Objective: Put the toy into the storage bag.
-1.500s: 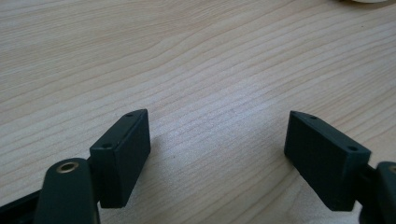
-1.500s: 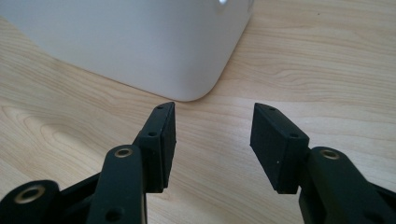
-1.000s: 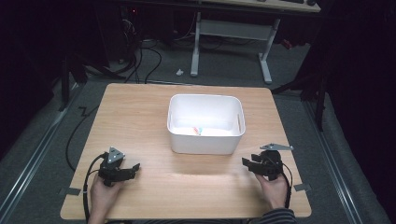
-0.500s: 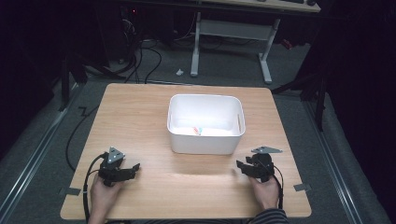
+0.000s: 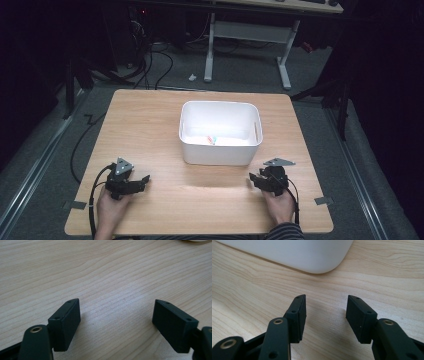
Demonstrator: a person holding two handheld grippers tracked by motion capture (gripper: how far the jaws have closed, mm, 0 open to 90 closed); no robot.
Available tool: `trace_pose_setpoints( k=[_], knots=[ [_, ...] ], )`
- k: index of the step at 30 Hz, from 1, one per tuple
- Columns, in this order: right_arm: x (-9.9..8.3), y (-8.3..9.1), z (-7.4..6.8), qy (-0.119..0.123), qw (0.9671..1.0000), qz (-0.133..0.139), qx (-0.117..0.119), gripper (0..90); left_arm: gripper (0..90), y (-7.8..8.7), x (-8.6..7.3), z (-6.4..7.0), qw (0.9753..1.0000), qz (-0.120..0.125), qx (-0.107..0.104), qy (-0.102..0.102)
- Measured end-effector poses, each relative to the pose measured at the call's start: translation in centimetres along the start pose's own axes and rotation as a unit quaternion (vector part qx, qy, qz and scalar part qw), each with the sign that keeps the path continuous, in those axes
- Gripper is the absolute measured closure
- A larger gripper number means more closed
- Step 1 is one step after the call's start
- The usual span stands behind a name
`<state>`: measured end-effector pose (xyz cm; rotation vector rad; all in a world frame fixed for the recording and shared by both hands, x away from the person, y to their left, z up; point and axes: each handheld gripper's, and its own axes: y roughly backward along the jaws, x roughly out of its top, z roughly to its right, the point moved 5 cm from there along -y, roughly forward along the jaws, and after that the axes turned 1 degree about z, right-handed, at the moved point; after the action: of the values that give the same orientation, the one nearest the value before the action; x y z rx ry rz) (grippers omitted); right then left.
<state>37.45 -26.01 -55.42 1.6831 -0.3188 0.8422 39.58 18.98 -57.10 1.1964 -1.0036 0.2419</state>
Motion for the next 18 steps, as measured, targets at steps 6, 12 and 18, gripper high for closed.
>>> trace_pose_setpoints(
  k=[6, 12, 18],
  knots=[
    [-0.19, -0.33, -0.27, 0.013, 0.9999, 0.009, -0.004, 52.0, 22.8, 0.00, 0.00, 0.00, 1.0000, 0.000, 0.000, 0.000],
    [-0.30, -0.44, -0.47, 0.020, 0.9997, 0.014, -0.008, 52.2, 22.8, 0.00, 0.00, 0.00, 1.0000, 0.000, 0.000, 0.000],
    [-0.26, -0.72, -0.65, 0.023, 0.9994, 0.024, 0.001, 46.2, 22.8, 0.00, 0.00, 0.00, 1.0000, 0.000, 0.000, 0.000]
  ],
)
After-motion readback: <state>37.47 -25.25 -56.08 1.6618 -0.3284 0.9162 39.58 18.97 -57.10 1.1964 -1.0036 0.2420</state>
